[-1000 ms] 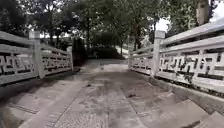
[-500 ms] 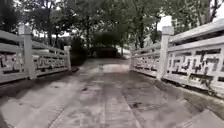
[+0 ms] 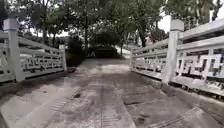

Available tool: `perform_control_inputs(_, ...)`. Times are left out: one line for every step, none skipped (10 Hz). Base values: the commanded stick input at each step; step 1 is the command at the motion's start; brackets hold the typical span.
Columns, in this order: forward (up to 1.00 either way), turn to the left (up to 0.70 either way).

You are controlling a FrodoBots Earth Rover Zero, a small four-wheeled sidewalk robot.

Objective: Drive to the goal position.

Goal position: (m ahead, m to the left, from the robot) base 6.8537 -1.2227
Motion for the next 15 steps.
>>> perform_control_inputs(0.70,0.00)
perform_control_inputs(0.70,0.00)
perform_control_inputs(0.70,0.00)
perform_control_inputs(0.70,0.12)
perform_control_inputs(0.70,0.14)
perform_control_inputs(0.70,0.14)
perform_control_inputs(0.70,0.14)
perform_control_inputs(0.70,0.14)
perform_control_inputs(0.70,0.14)
perform_control_inputs(0.70,0.14)
perform_control_inputs(0.70,0.00)
perform_control_inputs(0.70,0.00)
perform_control_inputs(0.70,0.00)
perform_control_inputs(0.70,0.00)
perform_control_inputs(0.70,0.00)
